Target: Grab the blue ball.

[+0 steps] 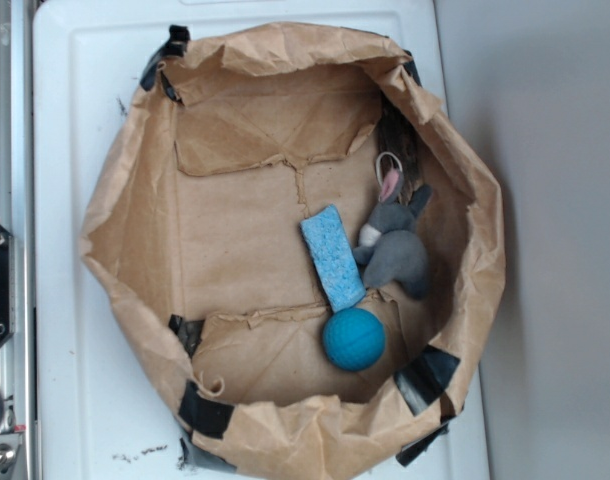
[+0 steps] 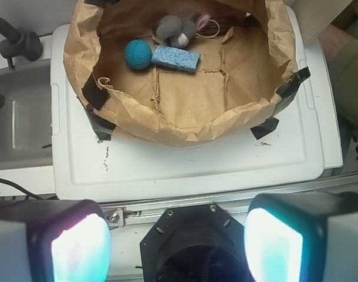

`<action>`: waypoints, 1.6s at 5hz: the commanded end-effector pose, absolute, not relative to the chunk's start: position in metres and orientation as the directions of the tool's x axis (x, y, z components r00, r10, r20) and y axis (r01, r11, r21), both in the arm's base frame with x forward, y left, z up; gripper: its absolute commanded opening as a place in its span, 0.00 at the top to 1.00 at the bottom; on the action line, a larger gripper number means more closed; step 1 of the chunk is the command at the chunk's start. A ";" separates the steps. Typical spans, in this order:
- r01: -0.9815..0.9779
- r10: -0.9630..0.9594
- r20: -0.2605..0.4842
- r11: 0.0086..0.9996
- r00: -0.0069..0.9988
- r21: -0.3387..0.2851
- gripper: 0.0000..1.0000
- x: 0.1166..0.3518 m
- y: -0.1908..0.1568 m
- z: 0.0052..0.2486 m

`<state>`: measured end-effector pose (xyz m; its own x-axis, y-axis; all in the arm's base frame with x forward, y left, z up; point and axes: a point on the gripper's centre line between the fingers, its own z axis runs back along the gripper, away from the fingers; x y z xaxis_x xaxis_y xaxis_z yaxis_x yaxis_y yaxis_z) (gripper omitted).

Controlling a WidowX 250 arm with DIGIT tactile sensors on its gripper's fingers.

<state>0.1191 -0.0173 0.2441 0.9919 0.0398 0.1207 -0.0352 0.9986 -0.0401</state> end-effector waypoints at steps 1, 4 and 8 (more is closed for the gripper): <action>-0.035 0.040 0.121 0.999 0.992 -0.040 0.00 0.119 -0.017 0.244; 0.196 -0.171 0.232 0.977 0.958 -0.090 0.00 0.248 -0.024 0.238; 0.196 -0.171 0.232 0.977 0.958 -0.090 0.00 0.248 -0.024 0.238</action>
